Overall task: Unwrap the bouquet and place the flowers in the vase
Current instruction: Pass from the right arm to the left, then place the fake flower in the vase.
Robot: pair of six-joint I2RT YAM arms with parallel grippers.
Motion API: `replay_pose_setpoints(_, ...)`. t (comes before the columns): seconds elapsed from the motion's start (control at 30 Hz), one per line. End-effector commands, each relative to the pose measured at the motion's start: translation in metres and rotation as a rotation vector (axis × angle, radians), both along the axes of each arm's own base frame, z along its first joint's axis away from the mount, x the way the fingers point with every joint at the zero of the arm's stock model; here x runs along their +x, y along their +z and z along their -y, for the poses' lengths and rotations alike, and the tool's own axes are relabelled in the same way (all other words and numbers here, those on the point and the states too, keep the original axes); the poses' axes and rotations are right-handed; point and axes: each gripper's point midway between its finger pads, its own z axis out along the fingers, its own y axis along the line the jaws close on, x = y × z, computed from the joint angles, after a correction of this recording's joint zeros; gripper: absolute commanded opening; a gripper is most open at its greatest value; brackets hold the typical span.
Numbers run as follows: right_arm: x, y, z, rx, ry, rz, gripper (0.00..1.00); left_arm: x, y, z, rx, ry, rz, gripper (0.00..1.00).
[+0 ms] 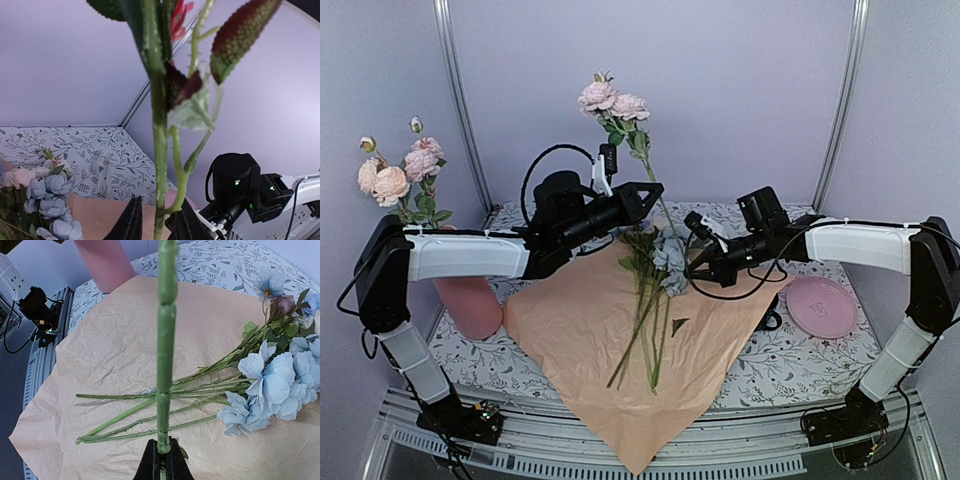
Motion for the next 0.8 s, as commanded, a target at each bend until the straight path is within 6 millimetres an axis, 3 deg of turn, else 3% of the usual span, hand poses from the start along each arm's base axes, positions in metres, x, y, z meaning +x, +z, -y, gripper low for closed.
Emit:
replay_pose_setpoints(0.0,0.002,-0.019,0.008,-0.095,-0.048,-0.011,0.0,0.0,0.075,-0.027,-0.147,0.062,0.165,0.22)
replay_pose_setpoints(0.07,0.005,-0.02,0.009,-0.111,-0.066,0.007,0.0,0.0,0.076,-0.026,-0.147,0.061,0.171,0.23)
replay_pose_setpoints(0.13,0.008,-0.019,0.009,-0.122,-0.078,0.025,0.0,0.001,0.078,-0.026,-0.152,0.063,0.17,0.33)
replay_pose_setpoints(0.33,0.008,-0.022,0.01,-0.133,-0.082,0.032,0.0,0.001,0.084,-0.025,-0.155,0.06,0.196,0.07)
replay_pose_setpoints(0.47,0.002,-0.022,0.007,-0.115,-0.05,0.01,0.0,-0.002,0.091,-0.024,-0.147,0.042,0.219,0.0)
replay_pose_setpoints(0.6,-0.002,-0.012,0.009,-0.072,-0.018,-0.011,0.13,-0.008,0.1,-0.025,-0.106,0.018,0.246,0.0)
replay_pose_setpoints(0.7,-0.002,0.012,0.023,0.043,0.023,-0.062,0.4,-0.015,0.109,-0.032,-0.047,0.023,0.275,0.0)
replay_pose_setpoints(0.77,0.0,0.028,0.038,0.13,0.042,-0.096,0.49,-0.021,0.114,-0.039,-0.006,0.032,0.284,0.0)
